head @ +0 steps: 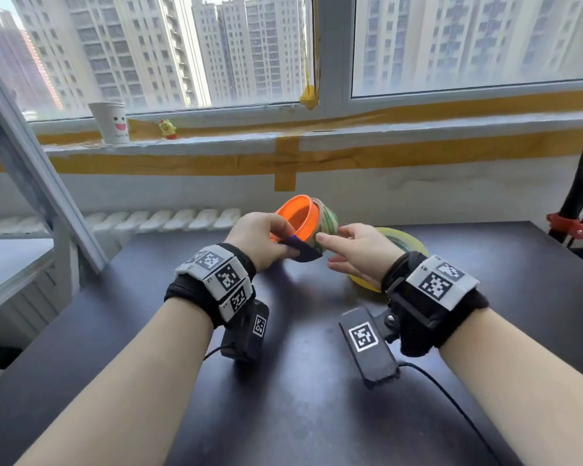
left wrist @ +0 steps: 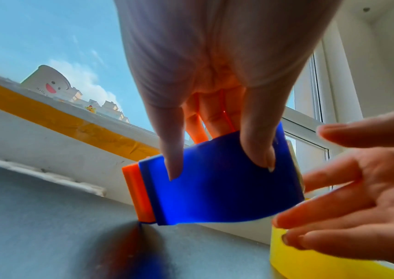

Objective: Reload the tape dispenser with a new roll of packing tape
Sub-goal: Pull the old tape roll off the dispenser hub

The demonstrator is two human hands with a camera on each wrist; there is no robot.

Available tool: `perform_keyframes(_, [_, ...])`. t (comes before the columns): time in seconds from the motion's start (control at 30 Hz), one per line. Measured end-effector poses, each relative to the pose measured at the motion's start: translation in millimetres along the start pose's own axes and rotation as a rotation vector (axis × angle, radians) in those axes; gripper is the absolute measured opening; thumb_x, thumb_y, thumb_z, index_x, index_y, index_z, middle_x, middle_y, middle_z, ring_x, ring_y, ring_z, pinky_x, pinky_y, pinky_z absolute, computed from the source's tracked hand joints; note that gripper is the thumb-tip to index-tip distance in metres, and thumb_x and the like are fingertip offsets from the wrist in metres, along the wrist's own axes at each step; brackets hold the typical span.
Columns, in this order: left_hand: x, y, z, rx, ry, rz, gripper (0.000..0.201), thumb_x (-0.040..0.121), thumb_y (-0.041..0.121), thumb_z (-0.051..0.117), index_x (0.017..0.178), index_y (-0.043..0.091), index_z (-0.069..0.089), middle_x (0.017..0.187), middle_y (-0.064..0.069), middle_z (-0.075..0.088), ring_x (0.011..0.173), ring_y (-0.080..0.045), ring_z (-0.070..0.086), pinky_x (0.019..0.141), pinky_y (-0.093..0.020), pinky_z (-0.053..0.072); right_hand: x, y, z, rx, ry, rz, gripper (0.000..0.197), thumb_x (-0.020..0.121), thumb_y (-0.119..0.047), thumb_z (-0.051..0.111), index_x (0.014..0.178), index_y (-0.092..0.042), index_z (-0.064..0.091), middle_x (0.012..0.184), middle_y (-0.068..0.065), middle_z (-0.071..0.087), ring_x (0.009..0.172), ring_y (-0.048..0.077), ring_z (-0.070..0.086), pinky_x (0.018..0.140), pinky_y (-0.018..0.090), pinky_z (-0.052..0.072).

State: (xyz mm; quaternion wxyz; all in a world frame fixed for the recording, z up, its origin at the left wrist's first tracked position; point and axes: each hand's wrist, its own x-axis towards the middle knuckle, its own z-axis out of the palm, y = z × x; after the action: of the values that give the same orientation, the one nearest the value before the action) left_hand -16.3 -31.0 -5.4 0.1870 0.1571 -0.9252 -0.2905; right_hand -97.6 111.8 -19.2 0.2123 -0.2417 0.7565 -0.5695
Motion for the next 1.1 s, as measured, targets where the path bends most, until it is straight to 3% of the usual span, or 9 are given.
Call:
perform_keyframes(0.1, [0,-1,-2,-0.035,-0.046,0.010,0.013,0.069,0.009,0.078,0.081,0.013,0.073,0.073,0.003,0.061,0.078,-0.016,0.053,0.074,-0.023,0.041,3,1,4,0.415,-0.103,0.072,0.019,0.095,-0.022,0.051,0.097,-0.004,0.055,0.101,0.020,0.061,0.086,0.033,0.063,0.087,0.047,0.055])
perform_keyframes(0.2, [2,0,-1,-0.099,-0.040,0.035,0.020,0.069,0.008,0.078,0.070,0.023,0.065,0.065,0.011,0.055,0.071,-0.014,0.050,0.064,-0.013,0.037,10,6,3,0.654,-0.134,-0.013,0.014,0.097,-0.016,0.045,0.093,-0.008,0.056,0.094,0.014,0.064,0.084,0.027,0.064,0.074,0.044,0.058])
perform_keyframes(0.3, [6,-1,3,-0.135,-0.015,0.068,0.018,0.064,0.016,0.081,0.068,0.024,0.065,0.071,0.000,0.059,0.072,-0.017,0.053,0.072,-0.015,0.046,15,11,2,0.754,-0.130,-0.115,0.012,0.096,-0.009,0.046,0.098,-0.007,0.057,0.094,0.014,0.066,0.079,0.022,0.069,0.073,0.044,0.059])
perform_keyframes(0.37, [12,-2,4,-0.101,-0.006,0.095,0.020,0.062,0.018,0.078,0.081,0.014,0.074,0.090,-0.006,0.066,0.091,-0.021,0.061,0.088,-0.028,0.048,19,14,4,0.731,-0.087,-0.171,0.010,0.093,-0.004,0.048,0.096,-0.006,0.058,0.090,0.011,0.068,0.076,0.020,0.069,0.075,0.044,0.057])
perform_keyframes(0.47, [15,-3,3,-0.052,-0.013,0.114,0.028,0.072,0.011,0.076,0.099,0.011,0.074,0.108,0.000,0.068,0.101,-0.007,0.056,0.080,-0.013,0.039,23,18,6,0.584,0.011,-0.237,0.016,0.088,0.002,0.055,0.086,-0.013,0.061,0.072,-0.002,0.073,0.069,0.015,0.069,0.076,0.038,0.058])
perform_keyframes(0.53, [14,-3,-2,-0.264,-0.064,0.057,0.023,0.078,0.010,0.072,0.100,0.014,0.072,0.101,0.002,0.070,0.089,-0.002,0.059,0.082,-0.009,0.043,26,20,9,0.512,0.030,-0.270,0.020,0.085,0.007,0.058,0.084,-0.013,0.062,0.073,0.002,0.073,0.072,0.023,0.068,0.080,0.040,0.057])
perform_keyframes(0.67, [12,-9,-4,-0.682,-0.151,-0.141,0.012,0.091,0.017,0.057,0.092,0.022,0.068,0.087,0.004,0.073,0.087,-0.011,0.068,0.087,-0.034,0.054,28,22,13,0.451,0.006,-0.309,0.019,0.077,0.010,0.066,0.084,-0.007,0.064,0.084,0.013,0.069,0.086,0.037,0.064,0.092,0.050,0.051])
perform_keyframes(0.87, [9,-19,10,-0.900,-0.181,-0.184,0.012,0.091,0.015,0.056,0.091,0.017,0.067,0.078,0.004,0.075,0.071,-0.007,0.071,0.073,-0.033,0.059,32,31,14,0.329,0.004,-0.303,0.021,0.072,0.015,0.068,0.084,-0.002,0.068,0.063,-0.008,0.074,0.061,0.005,0.070,0.071,0.020,0.059])
perform_keyframes(1.1, [-1,-21,17,-0.927,-0.179,-0.171,0.013,0.090,0.011,0.057,0.100,0.012,0.066,0.088,-0.005,0.071,0.072,-0.009,0.069,0.075,-0.035,0.059,23,31,14,0.291,0.004,-0.202,0.028,0.069,0.011,0.072,0.096,0.010,0.066,0.092,0.021,0.070,0.092,0.032,0.065,0.096,0.049,0.050])
